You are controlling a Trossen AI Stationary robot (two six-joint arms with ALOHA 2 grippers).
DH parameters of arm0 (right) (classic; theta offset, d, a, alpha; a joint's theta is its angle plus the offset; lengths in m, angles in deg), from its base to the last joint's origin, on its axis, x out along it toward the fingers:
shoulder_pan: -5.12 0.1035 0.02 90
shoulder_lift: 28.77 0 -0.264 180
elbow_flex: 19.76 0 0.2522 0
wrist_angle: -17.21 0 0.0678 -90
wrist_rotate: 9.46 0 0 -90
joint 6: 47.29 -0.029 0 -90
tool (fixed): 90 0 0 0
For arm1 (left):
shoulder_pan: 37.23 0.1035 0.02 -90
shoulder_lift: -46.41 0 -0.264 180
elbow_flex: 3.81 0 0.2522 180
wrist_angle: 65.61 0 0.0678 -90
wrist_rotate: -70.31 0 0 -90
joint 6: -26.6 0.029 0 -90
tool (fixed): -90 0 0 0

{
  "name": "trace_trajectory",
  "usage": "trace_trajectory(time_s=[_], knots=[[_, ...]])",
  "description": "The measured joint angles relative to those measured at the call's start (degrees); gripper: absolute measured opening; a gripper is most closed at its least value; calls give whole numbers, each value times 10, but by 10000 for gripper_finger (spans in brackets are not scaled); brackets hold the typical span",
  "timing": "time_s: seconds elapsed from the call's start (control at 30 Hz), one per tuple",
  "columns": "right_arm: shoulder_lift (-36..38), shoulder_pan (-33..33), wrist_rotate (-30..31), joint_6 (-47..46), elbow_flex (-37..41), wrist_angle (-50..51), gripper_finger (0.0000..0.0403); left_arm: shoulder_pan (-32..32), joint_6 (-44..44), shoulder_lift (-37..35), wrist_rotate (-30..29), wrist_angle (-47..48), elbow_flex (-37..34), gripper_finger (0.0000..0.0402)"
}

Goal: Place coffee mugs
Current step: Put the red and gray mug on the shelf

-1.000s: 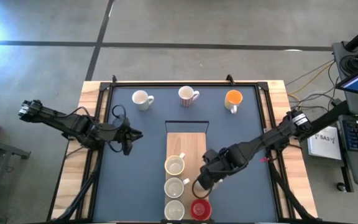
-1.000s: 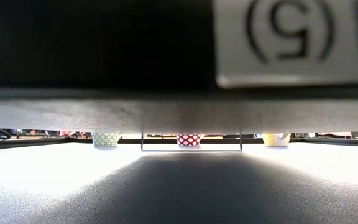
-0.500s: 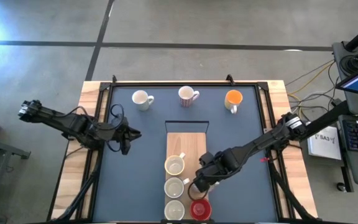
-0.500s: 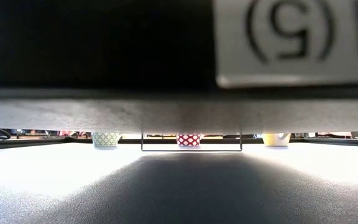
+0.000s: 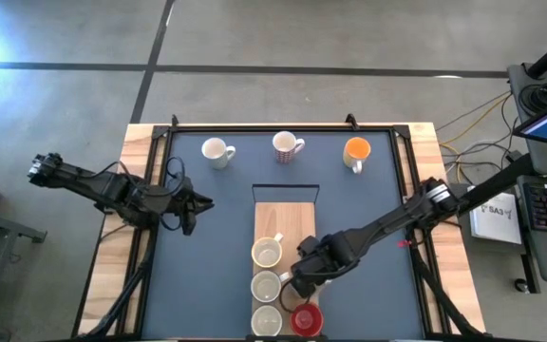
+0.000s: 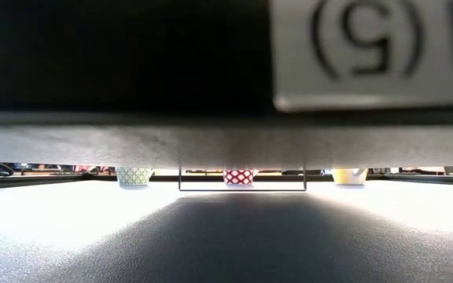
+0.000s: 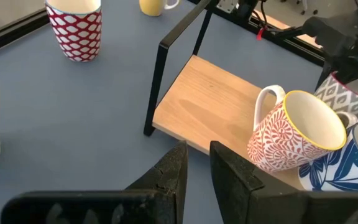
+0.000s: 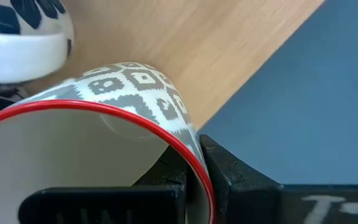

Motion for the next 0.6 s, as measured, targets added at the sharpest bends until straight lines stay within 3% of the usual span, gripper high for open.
trace_trajectory(time_s=[0.13, 0.4, 0.6], knots=[[-14, 0, 1, 31, -26, 31, 20, 0, 0, -1, 0, 0, 0, 52], [-20, 0, 2, 59, -55, 29, 72, 0, 0, -1, 0, 0, 0, 52], [-20, 0, -1, 61, -55, 28, 79, 0, 0, -1, 0, 0, 0, 52]])
